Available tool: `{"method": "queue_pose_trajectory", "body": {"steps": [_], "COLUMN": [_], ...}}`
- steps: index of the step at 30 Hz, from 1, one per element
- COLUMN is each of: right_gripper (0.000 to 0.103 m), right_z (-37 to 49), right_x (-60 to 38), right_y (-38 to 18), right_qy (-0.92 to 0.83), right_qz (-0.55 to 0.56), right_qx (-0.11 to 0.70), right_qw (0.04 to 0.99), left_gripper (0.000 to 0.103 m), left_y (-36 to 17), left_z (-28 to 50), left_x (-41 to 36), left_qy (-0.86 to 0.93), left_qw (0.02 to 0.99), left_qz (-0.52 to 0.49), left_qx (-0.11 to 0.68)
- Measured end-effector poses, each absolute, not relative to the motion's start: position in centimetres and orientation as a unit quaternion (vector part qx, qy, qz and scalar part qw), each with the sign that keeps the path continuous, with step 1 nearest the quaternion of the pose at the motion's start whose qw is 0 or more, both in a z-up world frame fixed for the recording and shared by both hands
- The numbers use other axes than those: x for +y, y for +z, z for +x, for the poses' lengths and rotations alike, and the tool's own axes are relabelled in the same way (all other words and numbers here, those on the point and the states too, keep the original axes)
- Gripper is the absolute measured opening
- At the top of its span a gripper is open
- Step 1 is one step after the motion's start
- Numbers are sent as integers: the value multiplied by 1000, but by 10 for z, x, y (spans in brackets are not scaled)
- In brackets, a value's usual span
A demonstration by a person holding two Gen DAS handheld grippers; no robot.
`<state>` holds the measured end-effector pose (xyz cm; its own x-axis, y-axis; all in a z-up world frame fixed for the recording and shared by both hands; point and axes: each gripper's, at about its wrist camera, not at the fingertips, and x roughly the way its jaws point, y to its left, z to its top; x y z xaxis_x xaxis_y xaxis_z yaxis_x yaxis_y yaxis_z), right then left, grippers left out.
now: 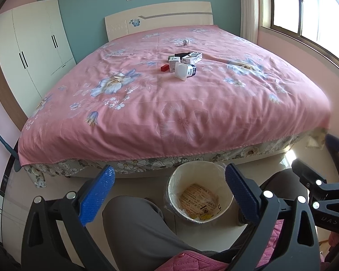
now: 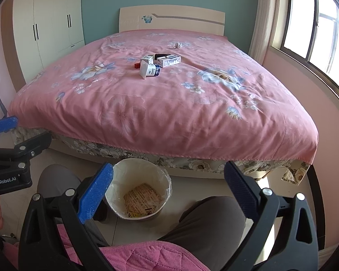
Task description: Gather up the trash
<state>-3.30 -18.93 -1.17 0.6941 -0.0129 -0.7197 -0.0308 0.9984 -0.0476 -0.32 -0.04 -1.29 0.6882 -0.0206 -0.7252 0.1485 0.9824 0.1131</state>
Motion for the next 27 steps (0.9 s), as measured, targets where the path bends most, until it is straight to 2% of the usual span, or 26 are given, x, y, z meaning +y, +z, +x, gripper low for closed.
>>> {"method": "queue_pose_trajectory", "body": {"steps": [10, 27], "right_gripper": [96, 96], "right_z": [-1, 135], "right_x": [-191, -238], "right_y": [-17, 39], "right_qy": [15, -24], "right_qz": [-38, -28], "right_qx": [394, 347], "right_qw": [918, 937], "left_gripper": [99, 99], "left_y": [-18, 23], "left_z": [36, 161], "left_x": [-9, -47], "left_qy": [-42, -48], "left_qw": [903, 916], "left_qz": [96, 96], "left_qx": [417, 388]}}
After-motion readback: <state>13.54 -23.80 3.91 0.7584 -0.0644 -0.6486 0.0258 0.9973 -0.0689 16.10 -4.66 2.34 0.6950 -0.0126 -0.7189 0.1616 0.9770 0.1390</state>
